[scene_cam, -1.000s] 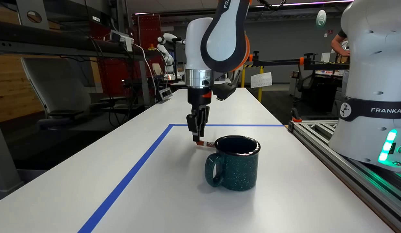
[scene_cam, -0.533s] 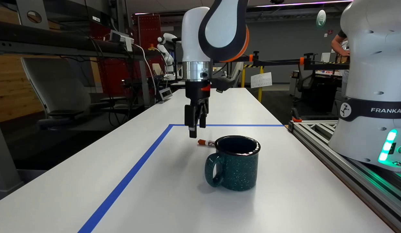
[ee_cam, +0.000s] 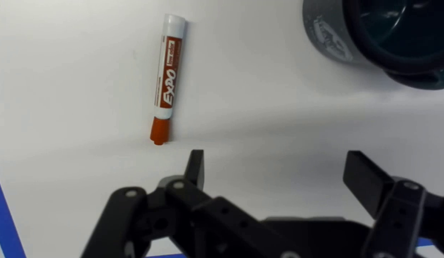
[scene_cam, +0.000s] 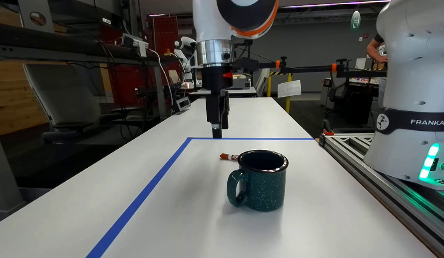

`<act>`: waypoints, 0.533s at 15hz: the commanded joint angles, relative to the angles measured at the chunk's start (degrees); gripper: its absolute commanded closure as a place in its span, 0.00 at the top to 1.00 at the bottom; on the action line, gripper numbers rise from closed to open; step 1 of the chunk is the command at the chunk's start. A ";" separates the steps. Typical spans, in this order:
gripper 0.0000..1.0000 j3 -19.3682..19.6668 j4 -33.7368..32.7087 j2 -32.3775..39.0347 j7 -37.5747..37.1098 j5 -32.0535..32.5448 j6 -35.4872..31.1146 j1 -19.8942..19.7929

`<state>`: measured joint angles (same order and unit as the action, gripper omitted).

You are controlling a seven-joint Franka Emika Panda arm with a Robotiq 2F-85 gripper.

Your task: Put the red marker on the table.

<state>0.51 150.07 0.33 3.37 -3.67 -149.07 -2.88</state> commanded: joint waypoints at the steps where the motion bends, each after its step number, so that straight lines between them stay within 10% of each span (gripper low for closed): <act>1: 1.00 0.04 1.69 -5.86 5.77 -0.90 3.14 1.08; 8: 1.00 0.53 1.08 -6.19 9.76 0.54 3.21 1.69</act>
<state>0.41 151.21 -5.84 13.28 -3.27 -145.97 -1.83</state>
